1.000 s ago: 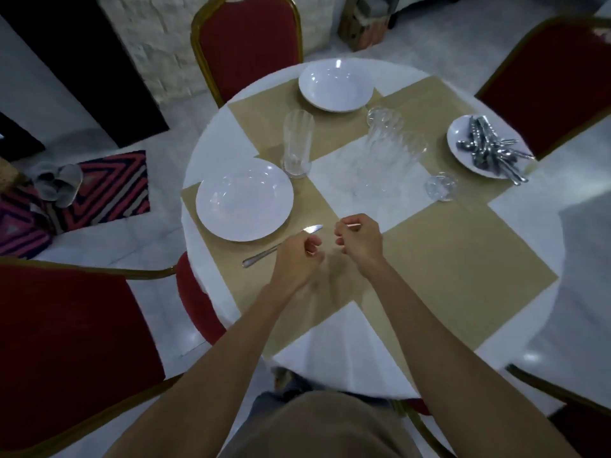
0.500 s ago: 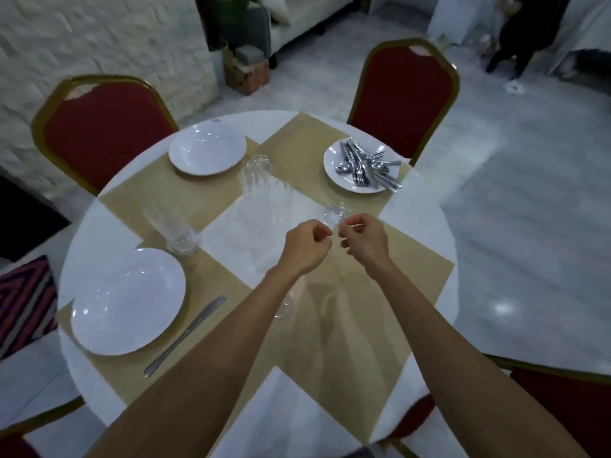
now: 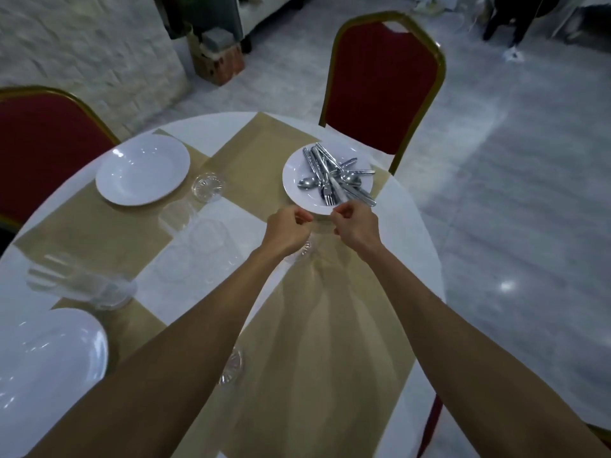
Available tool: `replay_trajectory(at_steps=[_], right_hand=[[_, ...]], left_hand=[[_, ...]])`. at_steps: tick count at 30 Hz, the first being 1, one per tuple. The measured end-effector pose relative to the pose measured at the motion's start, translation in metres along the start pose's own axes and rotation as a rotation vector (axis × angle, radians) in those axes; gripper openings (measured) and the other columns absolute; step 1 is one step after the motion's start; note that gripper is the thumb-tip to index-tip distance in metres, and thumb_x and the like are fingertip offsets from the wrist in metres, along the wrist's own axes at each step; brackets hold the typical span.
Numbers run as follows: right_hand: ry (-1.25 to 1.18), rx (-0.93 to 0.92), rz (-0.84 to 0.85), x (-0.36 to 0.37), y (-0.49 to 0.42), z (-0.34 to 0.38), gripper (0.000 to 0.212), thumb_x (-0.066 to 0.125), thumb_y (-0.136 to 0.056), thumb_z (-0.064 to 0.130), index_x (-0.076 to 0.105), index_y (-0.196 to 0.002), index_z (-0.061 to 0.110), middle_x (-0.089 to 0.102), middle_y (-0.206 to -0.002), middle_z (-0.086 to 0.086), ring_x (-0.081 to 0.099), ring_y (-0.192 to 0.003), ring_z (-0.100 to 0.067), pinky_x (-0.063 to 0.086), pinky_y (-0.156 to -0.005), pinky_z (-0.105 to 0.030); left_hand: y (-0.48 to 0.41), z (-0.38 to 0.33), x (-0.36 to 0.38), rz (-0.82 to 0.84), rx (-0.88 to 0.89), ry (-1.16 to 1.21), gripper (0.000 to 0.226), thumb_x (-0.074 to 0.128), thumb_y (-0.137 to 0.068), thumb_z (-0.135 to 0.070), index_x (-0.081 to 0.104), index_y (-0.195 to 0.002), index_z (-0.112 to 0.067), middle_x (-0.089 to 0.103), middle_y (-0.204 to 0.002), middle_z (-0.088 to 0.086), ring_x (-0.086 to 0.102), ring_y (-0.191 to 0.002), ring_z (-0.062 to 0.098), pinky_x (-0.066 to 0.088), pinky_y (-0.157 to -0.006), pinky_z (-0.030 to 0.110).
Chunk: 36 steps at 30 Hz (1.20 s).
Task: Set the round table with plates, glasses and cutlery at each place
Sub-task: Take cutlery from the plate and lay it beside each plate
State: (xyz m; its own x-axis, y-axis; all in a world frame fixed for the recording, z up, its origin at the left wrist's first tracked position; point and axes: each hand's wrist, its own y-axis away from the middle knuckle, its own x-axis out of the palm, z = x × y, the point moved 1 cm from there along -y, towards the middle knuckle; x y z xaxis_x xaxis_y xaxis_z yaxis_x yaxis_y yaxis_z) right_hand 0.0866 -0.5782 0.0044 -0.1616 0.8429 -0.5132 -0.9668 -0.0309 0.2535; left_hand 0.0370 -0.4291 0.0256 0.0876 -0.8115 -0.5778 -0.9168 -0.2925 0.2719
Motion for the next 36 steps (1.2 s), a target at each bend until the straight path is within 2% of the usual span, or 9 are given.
replay_trajectory(at_steps=[3,7,10,13,15,20,24,28,36], right_hand=[[0.040,-0.013,0.023,0.002,-0.026,-0.003,0.015,0.062,-0.087,0.019,0.072,-0.096,0.015,0.073,-0.091,-0.001,0.069,-0.086,-0.021,0.057,-0.083,-0.044],[0.060,-0.017,0.055,0.006,-0.050,-0.004,0.019,0.062,-0.090,0.019,0.071,-0.106,0.015,0.072,-0.098,0.000,0.067,-0.091,-0.018,0.057,-0.083,-0.041],[0.070,-0.037,0.051,0.007,-0.064,-0.008,0.019,0.061,-0.092,0.019,0.073,-0.106,0.017,0.072,-0.099,0.002,0.065,-0.089,-0.013,0.052,-0.074,-0.030],[0.050,-0.040,0.036,0.008,-0.071,-0.013,0.017,0.061,-0.092,0.017,0.074,-0.103,0.017,0.072,-0.094,0.005,0.062,-0.083,-0.009,0.048,-0.074,-0.026],[0.040,-0.038,0.029,0.008,-0.074,-0.016,0.016,0.061,-0.092,0.017,0.075,-0.100,0.017,0.071,-0.091,0.007,0.061,-0.083,-0.008,0.049,-0.076,-0.026],[0.118,-0.026,-0.198,-0.001,-0.087,-0.018,0.013,0.059,-0.095,0.024,0.069,-0.103,0.021,0.071,-0.098,0.004,0.064,-0.089,-0.015,0.049,-0.074,-0.030],[0.299,-0.075,-0.350,-0.011,-0.111,-0.015,0.018,0.058,-0.097,0.027,0.065,-0.112,0.018,0.064,-0.110,-0.003,0.058,-0.101,-0.020,0.043,-0.077,-0.030],[0.567,-0.097,-0.250,-0.011,-0.133,-0.017,0.030,0.057,-0.096,0.029,0.063,-0.121,0.012,0.059,-0.122,-0.011,0.048,-0.117,-0.029,0.042,-0.090,-0.040],[0.645,-0.057,-0.128,-0.007,-0.143,-0.016,0.028,0.062,-0.093,0.032,0.067,-0.105,0.008,0.054,-0.113,-0.014,0.048,-0.114,-0.031,0.046,-0.081,-0.041]], left_hand=[[-0.026,-0.001,0.006,-0.013,-0.022,-0.036,0.018,0.060,-0.087,-0.011,0.073,-0.098,-0.018,0.069,-0.093,-0.006,0.063,-0.091,0.011,0.045,-0.077,0.021],[-0.058,-0.001,0.014,-0.039,-0.051,-0.137,0.023,0.060,-0.087,-0.013,0.072,-0.108,-0.016,0.071,-0.108,-0.001,0.062,-0.097,0.013,0.042,-0.080,0.022],[-0.080,-0.006,0.021,-0.060,-0.054,-0.218,0.029,0.060,-0.087,-0.013,0.069,-0.115,-0.011,0.069,-0.114,0.007,0.062,-0.106,0.024,0.047,-0.086,0.028],[-0.102,-0.014,0.028,-0.073,-0.051,-0.329,0.021,0.055,-0.086,-0.009,0.067,-0.103,-0.005,0.064,-0.108,0.015,0.062,-0.100,0.034,0.049,-0.077,0.037],[-0.116,-0.018,0.033,-0.079,-0.053,-0.389,0.023,0.054,-0.086,-0.007,0.066,-0.106,-0.005,0.060,-0.113,0.016,0.060,-0.101,0.035,0.048,-0.077,0.038],[-0.134,-0.021,0.048,-0.090,0.002,-0.391,0.033,0.059,-0.091,-0.016,0.064,-0.124,-0.016,0.058,-0.125,0.010,0.059,-0.110,0.031,0.050,-0.088,0.039],[-0.134,-0.024,0.060,-0.093,0.017,-0.270,0.025,0.064,-0.090,-0.017,0.069,-0.114,-0.016,0.066,-0.117,0.007,0.063,-0.105,0.026,0.054,-0.090,0.040],[-0.128,-0.024,0.064,-0.088,0.017,-0.202,0.021,0.065,-0.089,-0.016,0.071,-0.110,-0.018,0.068,-0.113,0.005,0.064,-0.102,0.023,0.055,-0.088,0.040],[-0.113,-0.016,0.052,-0.102,0.016,-0.188,0.018,0.060,-0.091,-0.013,0.073,-0.104,-0.015,0.071,-0.108,0.002,0.065,-0.099,0.019,0.055,-0.085,0.036]])
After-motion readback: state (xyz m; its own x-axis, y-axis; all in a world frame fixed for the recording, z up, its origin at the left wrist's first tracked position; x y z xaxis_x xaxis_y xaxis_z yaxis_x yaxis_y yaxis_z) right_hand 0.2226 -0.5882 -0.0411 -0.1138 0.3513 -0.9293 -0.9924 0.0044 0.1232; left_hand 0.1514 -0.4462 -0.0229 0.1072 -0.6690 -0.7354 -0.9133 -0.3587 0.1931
